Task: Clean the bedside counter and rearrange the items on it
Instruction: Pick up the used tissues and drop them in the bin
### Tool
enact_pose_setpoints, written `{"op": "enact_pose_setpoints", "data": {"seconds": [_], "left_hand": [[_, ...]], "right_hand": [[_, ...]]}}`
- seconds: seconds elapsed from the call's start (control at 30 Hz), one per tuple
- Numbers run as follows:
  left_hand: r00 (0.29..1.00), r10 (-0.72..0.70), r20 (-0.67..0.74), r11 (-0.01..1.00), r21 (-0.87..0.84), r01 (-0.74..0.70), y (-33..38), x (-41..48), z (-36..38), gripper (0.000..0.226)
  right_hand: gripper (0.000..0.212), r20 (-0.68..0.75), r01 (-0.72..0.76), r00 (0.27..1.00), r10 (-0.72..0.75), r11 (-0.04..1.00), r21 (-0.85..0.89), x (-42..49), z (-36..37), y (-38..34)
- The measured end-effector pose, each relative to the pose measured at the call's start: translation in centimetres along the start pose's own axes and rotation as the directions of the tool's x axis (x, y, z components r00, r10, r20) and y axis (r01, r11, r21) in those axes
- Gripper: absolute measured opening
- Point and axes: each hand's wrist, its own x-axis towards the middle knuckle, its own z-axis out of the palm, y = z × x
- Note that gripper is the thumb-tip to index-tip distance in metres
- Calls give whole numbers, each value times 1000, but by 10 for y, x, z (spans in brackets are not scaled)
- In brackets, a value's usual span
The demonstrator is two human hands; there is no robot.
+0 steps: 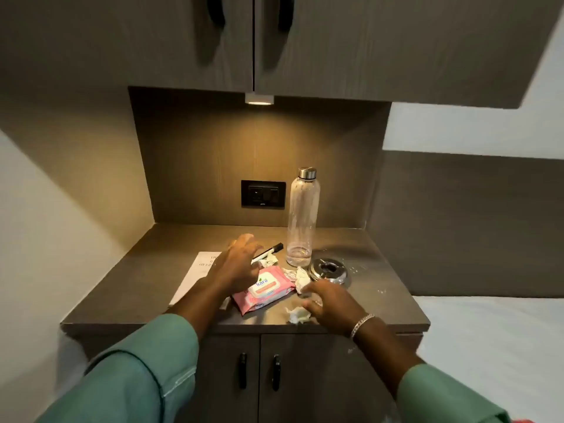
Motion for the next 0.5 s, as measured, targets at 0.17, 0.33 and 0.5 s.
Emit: {"op": "enact_pose_setpoints", "data": {"seconds": [0.17,0.33,0.5], "left_hand": [[983,-133,128,989,-47,140,-7,62,37,30],[926,-165,339,986,83,145,-8,102,57,37],[936,-197,291,978,119,169,-13,113,78,27]], "right_hand": [[25,131,122,987,-94,967,-222,24,39,20],[21,-178,53,983,-42,997,57,58,21,42],[51,90,-10,996,12,1000,-22,101,27,45]]}}
